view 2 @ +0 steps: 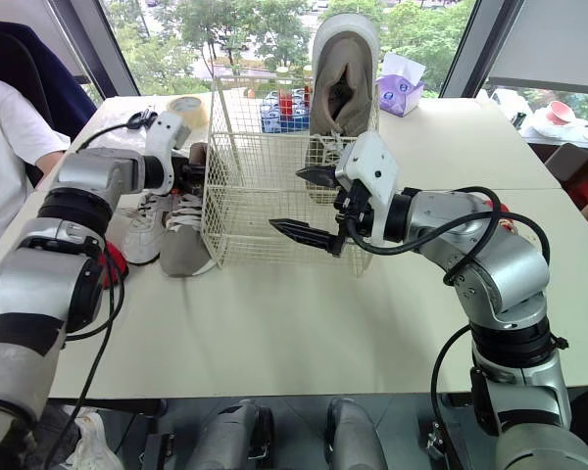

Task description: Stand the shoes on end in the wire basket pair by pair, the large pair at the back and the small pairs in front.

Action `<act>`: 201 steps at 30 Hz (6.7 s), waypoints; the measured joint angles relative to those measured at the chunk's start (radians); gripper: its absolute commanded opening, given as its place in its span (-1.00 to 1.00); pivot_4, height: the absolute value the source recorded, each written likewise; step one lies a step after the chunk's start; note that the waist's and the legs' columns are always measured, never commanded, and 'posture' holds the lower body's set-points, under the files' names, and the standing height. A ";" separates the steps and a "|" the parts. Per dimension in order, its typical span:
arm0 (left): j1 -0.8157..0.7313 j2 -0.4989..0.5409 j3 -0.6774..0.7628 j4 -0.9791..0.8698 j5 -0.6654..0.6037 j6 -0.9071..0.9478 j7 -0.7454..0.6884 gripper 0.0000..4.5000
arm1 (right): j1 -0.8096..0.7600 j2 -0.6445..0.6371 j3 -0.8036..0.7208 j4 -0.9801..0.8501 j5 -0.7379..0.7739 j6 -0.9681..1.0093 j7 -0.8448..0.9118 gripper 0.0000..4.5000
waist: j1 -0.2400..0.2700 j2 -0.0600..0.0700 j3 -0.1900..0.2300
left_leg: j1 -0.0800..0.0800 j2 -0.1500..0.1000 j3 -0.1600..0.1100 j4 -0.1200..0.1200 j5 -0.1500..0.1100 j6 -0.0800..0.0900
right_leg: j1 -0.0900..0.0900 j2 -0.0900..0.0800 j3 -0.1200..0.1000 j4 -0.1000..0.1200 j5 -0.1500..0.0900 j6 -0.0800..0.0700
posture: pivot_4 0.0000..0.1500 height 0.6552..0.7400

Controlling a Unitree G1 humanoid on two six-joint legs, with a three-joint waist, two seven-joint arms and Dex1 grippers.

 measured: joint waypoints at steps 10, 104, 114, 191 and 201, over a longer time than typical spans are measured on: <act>0.012 0.041 0.138 -0.121 -0.003 0.132 0.109 -0.98 | 0.002 -0.038 -0.009 0.026 0.001 -0.019 0.007 1.00 | -0.002 -0.003 0.002 | -0.001 0.001 -0.001 0.000 0.000 0.000 | -0.002 0.000 0.000 0.002 0.000 0.000 | 1.00 1.00; 1.098 -0.030 0.596 -1.826 -1.134 0.459 0.422 0.92 | 0.428 0.065 -0.426 0.283 -0.085 -0.287 -0.607 1.00 | 0.002 -0.004 0.001 | 0.009 -0.001 -0.001 0.001 0.003 -0.006 | 0.010 -0.002 0.003 -0.001 0.002 0.003 | 1.00 1.00; 1.320 -0.122 0.284 -1.934 -1.088 0.347 0.542 0.92 | 0.553 0.118 -0.381 0.315 -0.179 -0.371 -0.565 1.00 | 0.001 0.004 -0.004 | 0.019 0.000 -0.001 -0.001 -0.001 0.001 | 0.018 0.000 0.005 -0.002 -0.002 -0.005 | 1.00 1.00; 0.271 0.193 0.408 -0.930 -1.194 0.427 0.033 -0.88 | -0.436 -0.038 0.074 0.485 -0.326 -0.972 0.320 -0.39 | -0.022 0.002 0.002 | 0.003 0.000 -0.001 -0.001 0.004 -0.008 | 0.003 0.001 0.005 -0.002 -0.001 0.002 | 1.00 1.00; 0.467 -0.077 0.647 -1.116 -1.355 0.290 0.363 -0.88 | -0.267 0.059 -0.241 0.407 0.006 -0.513 -0.026 0.97 | -0.019 0.000 0.001 | 0.006 0.000 -0.004 -0.001 0.004 -0.008 | 0.007 -0.003 0.004 -0.001 0.000 0.001 | 1.00 1.00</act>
